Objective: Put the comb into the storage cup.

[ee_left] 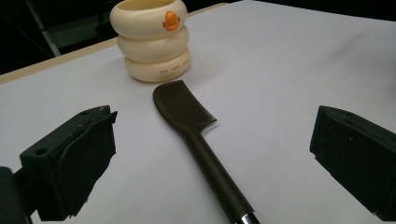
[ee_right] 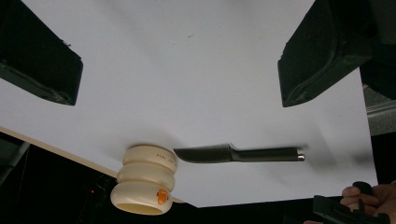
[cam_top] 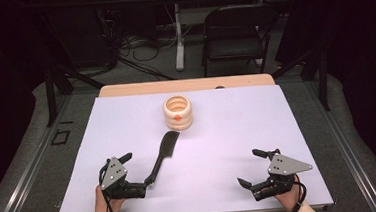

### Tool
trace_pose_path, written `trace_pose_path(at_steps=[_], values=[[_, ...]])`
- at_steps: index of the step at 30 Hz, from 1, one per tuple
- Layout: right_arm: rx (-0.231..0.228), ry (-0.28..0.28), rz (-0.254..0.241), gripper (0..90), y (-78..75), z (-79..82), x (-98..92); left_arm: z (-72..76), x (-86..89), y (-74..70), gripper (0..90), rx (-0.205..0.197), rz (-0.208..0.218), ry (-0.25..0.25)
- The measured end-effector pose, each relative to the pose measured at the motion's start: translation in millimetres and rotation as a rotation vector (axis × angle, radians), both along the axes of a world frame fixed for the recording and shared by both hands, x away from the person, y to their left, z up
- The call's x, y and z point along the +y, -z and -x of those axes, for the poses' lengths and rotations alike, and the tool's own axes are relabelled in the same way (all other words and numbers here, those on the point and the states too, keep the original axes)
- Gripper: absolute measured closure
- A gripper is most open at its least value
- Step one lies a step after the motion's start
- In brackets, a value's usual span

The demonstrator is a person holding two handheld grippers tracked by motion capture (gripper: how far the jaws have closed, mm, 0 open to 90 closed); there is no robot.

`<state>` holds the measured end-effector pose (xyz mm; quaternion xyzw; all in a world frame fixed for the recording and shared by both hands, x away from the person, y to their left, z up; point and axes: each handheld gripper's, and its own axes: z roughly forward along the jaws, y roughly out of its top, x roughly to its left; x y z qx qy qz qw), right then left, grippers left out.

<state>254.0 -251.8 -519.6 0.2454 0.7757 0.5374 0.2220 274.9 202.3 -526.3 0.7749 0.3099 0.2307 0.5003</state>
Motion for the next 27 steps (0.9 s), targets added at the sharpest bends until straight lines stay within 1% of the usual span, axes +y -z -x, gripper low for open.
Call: trace_pose_path(at_steps=[4, 13, 18, 20, 22, 27], values=[[0.003, 0.000, -0.002, 0.0, 0.4, -0.3, 0.0, -3.6, -5.9, 0.5, 0.2, 0.019, -0.017, 0.020], [0.006, -0.003, 0.000, 0.0, 0.6, -0.3, 0.7, -7.9, -18.6, 3.2, 0.0, 0.041, -0.061, 0.051], [0.006, -0.001, -0.002, 0.0, 0.4, -0.3, 0.0, -11.1, -25.1, 4.4, 0.0, 0.051, -0.089, 0.048], [0.009, -0.001, -0.002, 0.0, 0.5, -0.4, 0.1, -13.4, -28.5, 5.4, 0.0, 0.067, -0.110, 0.055], [0.011, -0.004, -0.002, 0.0, 0.6, -0.4, 0.3, -14.7, -32.9, 7.1, 0.0, 0.084, -0.120, 0.063], [0.013, -0.004, -0.002, 0.0, 0.8, -0.5, 0.7, -16.1, -39.4, 9.2, 0.0, 0.107, -0.150, 0.076]])
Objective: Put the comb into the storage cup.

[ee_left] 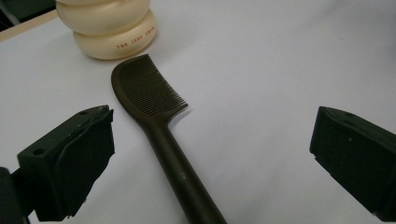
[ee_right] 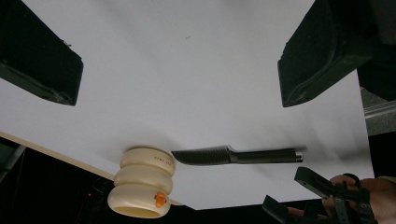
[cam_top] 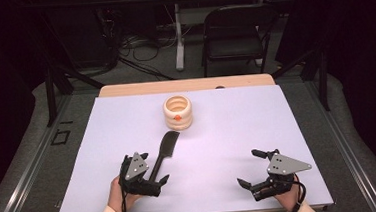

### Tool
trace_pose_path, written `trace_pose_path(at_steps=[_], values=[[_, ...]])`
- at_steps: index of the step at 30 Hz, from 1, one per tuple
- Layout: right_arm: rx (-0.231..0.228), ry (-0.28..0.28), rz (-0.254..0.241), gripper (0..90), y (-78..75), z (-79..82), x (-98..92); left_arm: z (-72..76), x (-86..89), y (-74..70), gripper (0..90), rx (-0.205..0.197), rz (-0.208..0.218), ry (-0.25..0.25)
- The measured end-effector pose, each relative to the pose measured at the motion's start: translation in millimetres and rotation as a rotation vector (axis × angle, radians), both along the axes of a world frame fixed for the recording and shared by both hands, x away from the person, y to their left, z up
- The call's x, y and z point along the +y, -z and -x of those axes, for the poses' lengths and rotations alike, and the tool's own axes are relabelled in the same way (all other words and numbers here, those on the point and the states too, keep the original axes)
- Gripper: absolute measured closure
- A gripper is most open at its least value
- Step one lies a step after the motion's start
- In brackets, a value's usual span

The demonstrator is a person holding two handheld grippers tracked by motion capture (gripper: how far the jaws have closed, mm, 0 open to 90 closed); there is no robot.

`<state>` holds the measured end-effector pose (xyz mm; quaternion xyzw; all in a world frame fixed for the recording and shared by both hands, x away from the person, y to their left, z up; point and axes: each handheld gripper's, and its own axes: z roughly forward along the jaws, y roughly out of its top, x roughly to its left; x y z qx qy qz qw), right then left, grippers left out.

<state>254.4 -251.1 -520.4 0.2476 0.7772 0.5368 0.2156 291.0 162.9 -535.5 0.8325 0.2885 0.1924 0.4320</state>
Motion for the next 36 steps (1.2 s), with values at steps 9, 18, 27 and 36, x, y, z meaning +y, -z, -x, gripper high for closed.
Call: trace_pose_path(at_steps=[9, 18, 27, 36], values=[[-0.006, -0.002, 0.006, 0.0, -0.7, 1.0, 0.9, 4.9, -1.8, 1.3, 16.7, 0.024, -0.040, 0.042], [-0.002, 0.007, 0.003, 0.0, -0.3, 0.3, 0.2, 5.0, -1.1, 3.4, 41.1, 0.060, -0.058, 0.075], [-0.004, 0.004, -0.001, 0.0, -0.1, 0.3, 0.3, 1.7, 0.4, 8.6, 83.2, 0.147, -0.086, 0.119], [-0.005, 0.001, 0.000, 0.0, -0.3, 0.5, 0.6, -0.5, 3.1, 10.5, 90.0, 0.206, -0.140, 0.100]])
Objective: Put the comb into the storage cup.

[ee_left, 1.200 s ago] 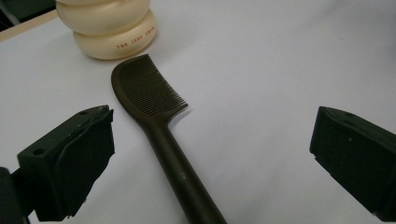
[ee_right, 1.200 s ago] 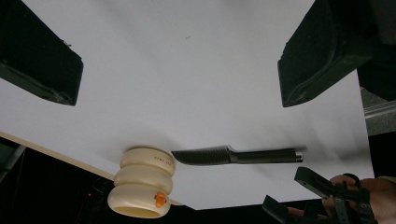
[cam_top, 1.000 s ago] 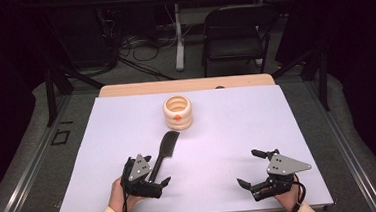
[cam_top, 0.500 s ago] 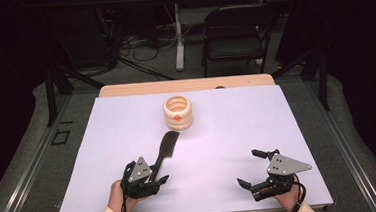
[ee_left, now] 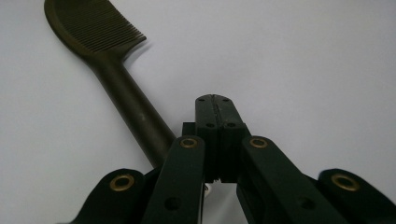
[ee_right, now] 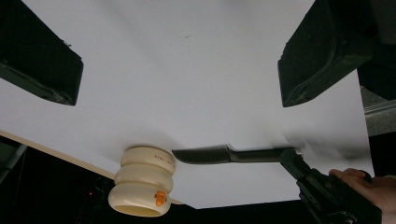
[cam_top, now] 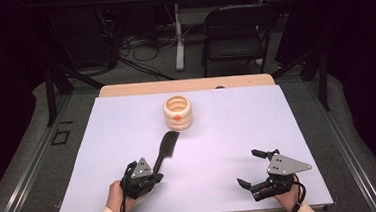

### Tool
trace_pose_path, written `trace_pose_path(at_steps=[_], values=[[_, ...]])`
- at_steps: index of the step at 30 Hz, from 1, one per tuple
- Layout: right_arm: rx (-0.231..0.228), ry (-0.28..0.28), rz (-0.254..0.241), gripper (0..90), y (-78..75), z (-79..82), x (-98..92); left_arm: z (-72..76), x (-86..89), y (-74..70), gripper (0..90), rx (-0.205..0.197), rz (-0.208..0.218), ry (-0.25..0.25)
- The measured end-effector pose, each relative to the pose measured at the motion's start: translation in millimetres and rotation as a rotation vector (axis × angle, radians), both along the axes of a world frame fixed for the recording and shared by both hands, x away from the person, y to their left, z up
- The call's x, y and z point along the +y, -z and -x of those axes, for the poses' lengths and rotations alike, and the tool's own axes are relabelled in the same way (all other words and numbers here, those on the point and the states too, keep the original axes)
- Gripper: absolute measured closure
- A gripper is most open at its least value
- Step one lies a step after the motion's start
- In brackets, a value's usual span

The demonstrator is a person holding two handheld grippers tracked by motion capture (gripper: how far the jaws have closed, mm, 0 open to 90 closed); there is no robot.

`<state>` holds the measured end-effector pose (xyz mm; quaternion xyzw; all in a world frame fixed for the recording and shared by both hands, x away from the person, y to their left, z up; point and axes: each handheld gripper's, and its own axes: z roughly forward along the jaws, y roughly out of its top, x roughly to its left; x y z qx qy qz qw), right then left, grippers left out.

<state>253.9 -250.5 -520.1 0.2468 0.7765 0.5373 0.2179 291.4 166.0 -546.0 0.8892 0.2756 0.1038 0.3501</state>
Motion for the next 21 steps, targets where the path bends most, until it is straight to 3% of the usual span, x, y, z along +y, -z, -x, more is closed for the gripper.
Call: trace_pose_path(at_steps=[6, 16, 21], values=[[-0.001, 0.003, 0.002, 0.0, -0.5, 0.4, -0.1, -1.6, 2.6, 0.3, 90.0, 0.024, -0.044, -0.011], [-0.003, 0.003, 0.002, 0.0, -0.9, 1.2, 0.0, -2.9, 10.0, -1.4, 90.0, 0.006, -0.041, -0.059], [-0.003, 0.003, 0.005, 0.0, -0.6, 0.6, 0.0, -5.0, 11.1, 0.1, 90.0, 0.021, -0.059, -0.072]])
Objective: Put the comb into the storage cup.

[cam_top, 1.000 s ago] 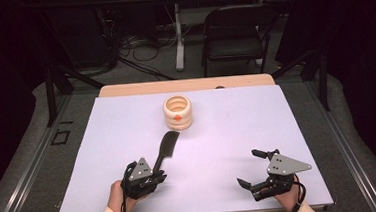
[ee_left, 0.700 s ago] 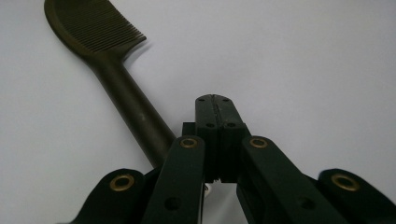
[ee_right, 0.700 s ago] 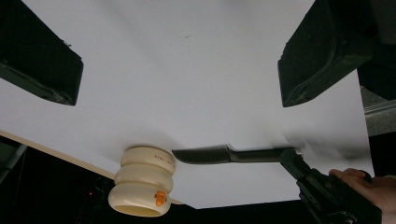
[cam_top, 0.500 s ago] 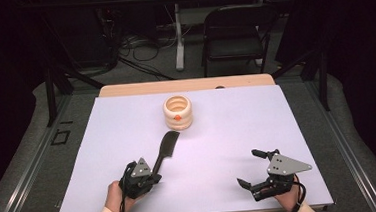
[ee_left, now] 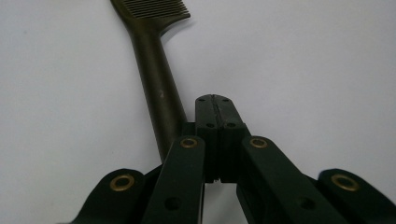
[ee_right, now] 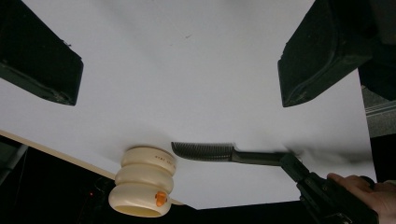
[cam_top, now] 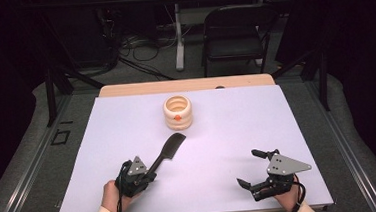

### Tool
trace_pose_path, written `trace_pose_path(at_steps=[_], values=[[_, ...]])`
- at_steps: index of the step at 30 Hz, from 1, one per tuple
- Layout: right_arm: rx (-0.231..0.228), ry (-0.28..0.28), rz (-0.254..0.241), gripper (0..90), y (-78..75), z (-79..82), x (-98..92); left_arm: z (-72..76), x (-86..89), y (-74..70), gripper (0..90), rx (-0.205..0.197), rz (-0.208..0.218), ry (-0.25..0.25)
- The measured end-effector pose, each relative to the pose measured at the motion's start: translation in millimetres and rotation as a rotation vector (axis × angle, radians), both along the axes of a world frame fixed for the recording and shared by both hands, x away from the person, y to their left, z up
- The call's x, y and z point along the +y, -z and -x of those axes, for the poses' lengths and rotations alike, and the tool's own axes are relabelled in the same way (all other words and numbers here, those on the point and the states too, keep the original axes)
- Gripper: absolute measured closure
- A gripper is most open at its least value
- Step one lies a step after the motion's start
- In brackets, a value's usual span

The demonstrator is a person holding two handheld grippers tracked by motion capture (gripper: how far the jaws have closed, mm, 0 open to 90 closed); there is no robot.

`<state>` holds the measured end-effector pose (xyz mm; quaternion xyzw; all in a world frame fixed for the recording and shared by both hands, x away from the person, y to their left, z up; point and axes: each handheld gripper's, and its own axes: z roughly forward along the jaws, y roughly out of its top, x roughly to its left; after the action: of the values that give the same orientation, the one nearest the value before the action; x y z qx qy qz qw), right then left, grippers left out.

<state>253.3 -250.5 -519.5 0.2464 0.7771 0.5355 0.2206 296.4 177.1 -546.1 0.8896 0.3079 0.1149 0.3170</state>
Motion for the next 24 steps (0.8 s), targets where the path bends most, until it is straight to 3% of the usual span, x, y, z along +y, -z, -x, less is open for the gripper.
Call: trace_pose_path(at_steps=[24], values=[[0.005, 0.005, -0.002, 0.0, 0.1, -0.4, -0.4, -6.4, 2.1, 0.7, 90.0, -0.012, -0.021, -0.045]])
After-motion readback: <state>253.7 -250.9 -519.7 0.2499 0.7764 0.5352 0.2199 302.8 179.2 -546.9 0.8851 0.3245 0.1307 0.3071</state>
